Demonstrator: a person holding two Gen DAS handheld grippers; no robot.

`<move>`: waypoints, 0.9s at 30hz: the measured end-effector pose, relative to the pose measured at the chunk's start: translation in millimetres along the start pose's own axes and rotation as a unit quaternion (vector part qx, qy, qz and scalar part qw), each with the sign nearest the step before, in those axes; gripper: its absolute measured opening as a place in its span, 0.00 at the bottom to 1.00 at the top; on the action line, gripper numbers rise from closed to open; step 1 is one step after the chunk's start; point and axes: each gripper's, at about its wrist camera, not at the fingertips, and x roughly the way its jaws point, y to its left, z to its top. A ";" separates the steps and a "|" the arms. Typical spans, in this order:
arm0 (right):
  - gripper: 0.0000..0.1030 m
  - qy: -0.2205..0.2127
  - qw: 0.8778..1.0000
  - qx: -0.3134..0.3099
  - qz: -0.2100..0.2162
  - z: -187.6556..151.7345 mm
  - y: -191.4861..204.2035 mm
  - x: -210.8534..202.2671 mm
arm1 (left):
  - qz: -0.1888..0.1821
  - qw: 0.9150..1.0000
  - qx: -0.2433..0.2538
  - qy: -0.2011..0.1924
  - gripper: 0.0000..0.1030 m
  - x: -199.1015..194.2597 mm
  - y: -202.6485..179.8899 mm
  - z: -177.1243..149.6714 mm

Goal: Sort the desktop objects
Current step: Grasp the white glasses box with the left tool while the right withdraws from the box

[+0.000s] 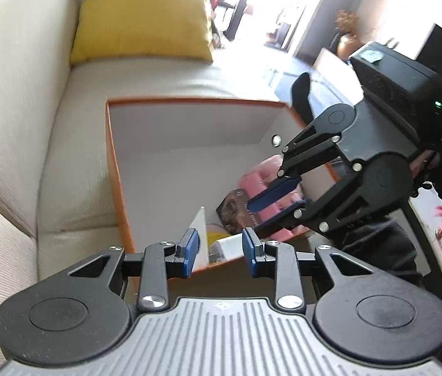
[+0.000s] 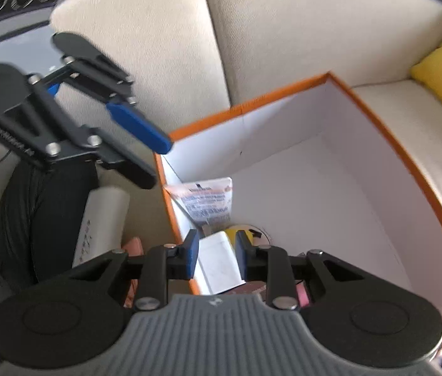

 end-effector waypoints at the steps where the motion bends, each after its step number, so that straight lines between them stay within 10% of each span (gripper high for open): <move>1: 0.27 -0.014 1.000 0.007 -0.007 -4.2 6.7 -6.9 | 0.008 1.000 0.014 -0.008 0.34 -7.2 -6.2 -5.0; 13: 0.32 -0.100 0.988 0.114 -0.029 -63.5 116.4 2.5 | 0.071 0.983 0.166 0.023 0.34 -31.3 -67.3 -83.9; 27: 0.49 -0.123 0.915 0.385 0.018 -170.6 156.1 66.8 | 0.182 0.913 0.359 0.070 0.48 3.3 -122.3 -176.9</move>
